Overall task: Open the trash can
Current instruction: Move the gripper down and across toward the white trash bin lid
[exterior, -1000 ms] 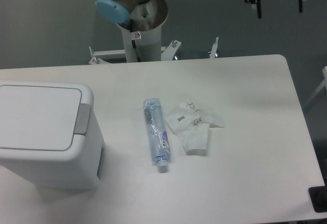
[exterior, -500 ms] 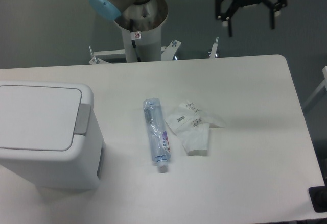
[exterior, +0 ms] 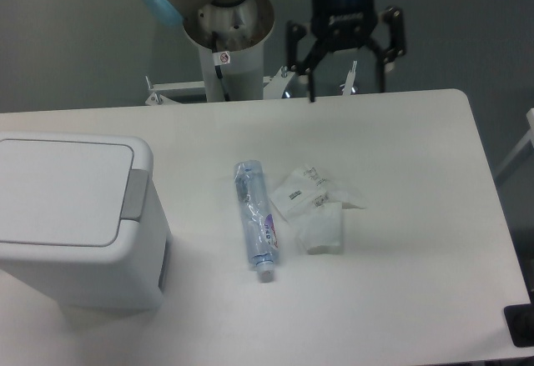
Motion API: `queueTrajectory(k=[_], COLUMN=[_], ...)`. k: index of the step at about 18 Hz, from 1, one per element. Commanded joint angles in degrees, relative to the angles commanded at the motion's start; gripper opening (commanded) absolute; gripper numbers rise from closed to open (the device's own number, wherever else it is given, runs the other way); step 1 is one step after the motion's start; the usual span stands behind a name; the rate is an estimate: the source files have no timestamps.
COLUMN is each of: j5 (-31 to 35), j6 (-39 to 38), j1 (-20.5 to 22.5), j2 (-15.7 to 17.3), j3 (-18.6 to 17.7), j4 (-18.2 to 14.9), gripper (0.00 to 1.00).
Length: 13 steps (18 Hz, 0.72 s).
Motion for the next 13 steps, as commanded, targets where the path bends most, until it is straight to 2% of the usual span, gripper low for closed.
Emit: queueTrajectory(k=[3,5,9,13], j5=[-1.8,-4.3,-11.1,-12.5], j6=[-9.2,-13.5,-19.4,-22.6], j1=[-3.9,-5.5,-6.2,-8.5], j2=[-2.6,-3.4,-3.9,-5.6], j3=[0.7,0.8,0.3,0.5], j4=[2.2,2.3,2.3,2.3], gripper=[1.00,1.00,1.00,1.00])
